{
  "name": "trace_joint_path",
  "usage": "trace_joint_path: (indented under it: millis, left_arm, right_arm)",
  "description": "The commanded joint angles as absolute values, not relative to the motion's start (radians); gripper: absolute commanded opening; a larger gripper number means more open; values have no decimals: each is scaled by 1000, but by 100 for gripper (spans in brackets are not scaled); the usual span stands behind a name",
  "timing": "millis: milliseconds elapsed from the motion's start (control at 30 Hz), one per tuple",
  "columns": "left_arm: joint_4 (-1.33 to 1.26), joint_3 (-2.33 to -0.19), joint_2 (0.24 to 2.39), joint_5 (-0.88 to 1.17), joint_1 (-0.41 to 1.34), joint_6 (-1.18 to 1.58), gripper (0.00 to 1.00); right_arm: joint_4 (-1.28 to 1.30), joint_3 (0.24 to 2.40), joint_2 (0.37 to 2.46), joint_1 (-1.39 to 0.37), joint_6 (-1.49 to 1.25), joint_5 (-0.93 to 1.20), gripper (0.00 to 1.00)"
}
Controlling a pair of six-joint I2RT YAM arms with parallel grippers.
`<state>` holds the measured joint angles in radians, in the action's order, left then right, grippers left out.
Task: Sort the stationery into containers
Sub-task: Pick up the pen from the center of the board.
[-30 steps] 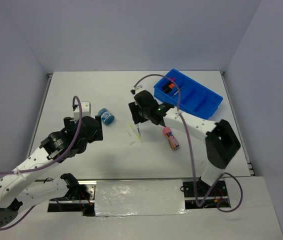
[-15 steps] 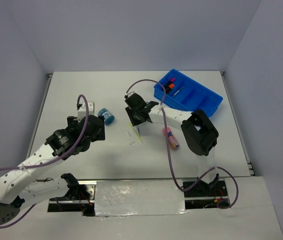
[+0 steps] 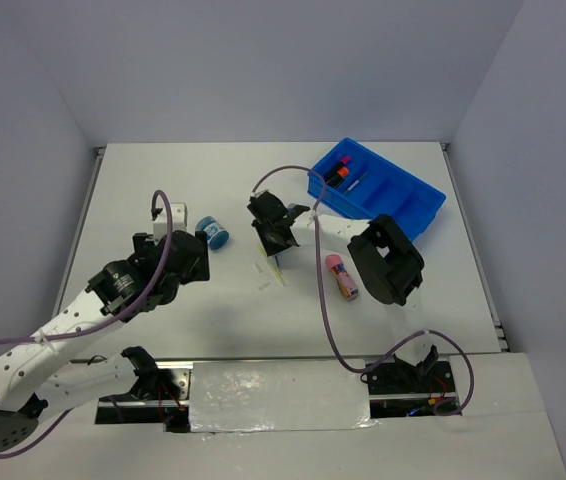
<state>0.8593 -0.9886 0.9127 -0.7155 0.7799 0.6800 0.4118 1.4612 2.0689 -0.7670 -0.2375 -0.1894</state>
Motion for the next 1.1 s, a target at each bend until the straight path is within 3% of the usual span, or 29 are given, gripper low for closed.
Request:
trace_joint_path:
  millis: [0, 300, 400, 433, 467, 667, 1067]
  left_arm:
    - [836, -982, 893, -710, 775, 658, 99]
    - [834, -982, 888, -709, 775, 658, 99]
    - [834, -982, 887, -706, 775, 661, 99]
    - [833, -982, 885, -706, 775, 663, 99]
    - [834, -982, 885, -706, 775, 672, 99]
    - [812, -986, 917, -678, 775, 767, 99]
    - [664, -1045, 1333, -566, 784, 1149, 96]
  right_arm:
    - [399, 1493, 2088, -758, -247, -209, 33]
    - [390, 1468, 2076, -744, -247, -212, 19]
    - [393, 1471, 2045, -746, -236, -221, 13]
    - [402, 1483, 2037, -746, -227, -221, 4]
    - [411, 1494, 2028, -746, -226, -235, 2]
    - [480, 1552, 1825, -744, -204, -245, 0]
    - [663, 1263, 1271, -739, -331, -425, 0]
